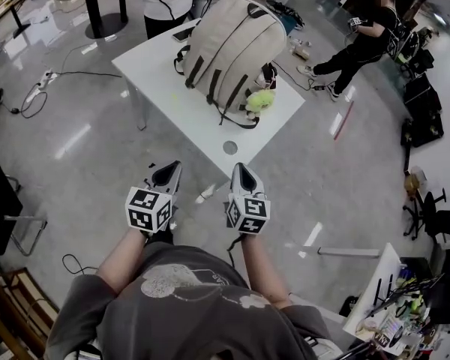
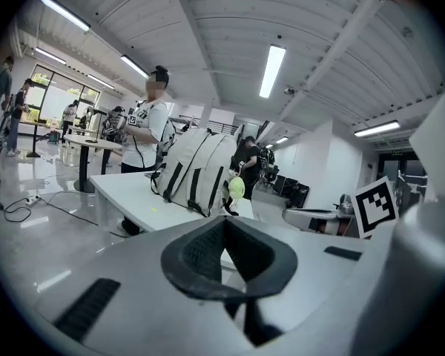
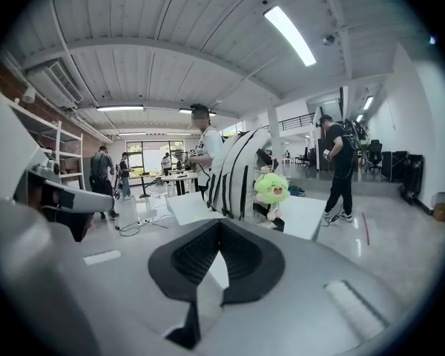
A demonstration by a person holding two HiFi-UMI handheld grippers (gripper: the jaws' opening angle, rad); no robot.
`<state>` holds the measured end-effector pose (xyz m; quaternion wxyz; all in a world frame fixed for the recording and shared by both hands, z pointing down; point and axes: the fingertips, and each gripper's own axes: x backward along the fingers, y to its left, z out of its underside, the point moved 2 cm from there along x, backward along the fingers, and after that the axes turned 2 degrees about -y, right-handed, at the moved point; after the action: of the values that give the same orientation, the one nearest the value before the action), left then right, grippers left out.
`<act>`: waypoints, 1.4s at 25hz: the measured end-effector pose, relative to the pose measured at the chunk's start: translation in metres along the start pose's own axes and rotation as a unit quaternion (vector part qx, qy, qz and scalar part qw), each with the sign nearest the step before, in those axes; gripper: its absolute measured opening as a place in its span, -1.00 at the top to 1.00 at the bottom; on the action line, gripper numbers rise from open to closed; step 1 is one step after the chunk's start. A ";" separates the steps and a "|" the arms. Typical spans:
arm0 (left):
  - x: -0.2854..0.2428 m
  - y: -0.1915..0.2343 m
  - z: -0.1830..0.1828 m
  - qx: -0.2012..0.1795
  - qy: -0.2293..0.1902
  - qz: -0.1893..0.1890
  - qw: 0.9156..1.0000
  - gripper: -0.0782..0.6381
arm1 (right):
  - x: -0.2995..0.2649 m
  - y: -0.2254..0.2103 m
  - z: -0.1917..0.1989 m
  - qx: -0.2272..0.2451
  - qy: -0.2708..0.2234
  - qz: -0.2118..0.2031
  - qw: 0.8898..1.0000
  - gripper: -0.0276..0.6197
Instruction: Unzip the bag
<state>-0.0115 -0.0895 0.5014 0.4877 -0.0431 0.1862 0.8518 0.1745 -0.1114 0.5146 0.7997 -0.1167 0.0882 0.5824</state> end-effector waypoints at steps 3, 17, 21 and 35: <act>0.019 -0.025 0.011 -0.011 0.001 -0.003 1.000 0.76 | 0.028 0.000 0.010 -0.002 0.004 -0.013 1.000 0.92; 0.113 -0.097 0.042 0.002 -0.020 -0.044 0.999 0.76 | 0.118 0.027 0.030 0.006 -0.007 -0.081 0.997 0.92; 0.133 -0.094 0.046 0.011 -0.024 -0.051 0.998 0.77 | 0.126 0.041 0.036 0.002 -0.005 -0.084 0.996 0.92; 0.216 -0.036 0.045 0.028 -0.029 -0.058 0.998 0.76 | 0.143 0.130 0.030 0.010 -0.014 -0.077 0.997 0.92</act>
<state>-0.0889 0.1191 0.4778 0.5421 -0.0158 0.1927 0.8178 0.0946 0.0661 0.4926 0.8443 -0.1075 0.0736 0.5197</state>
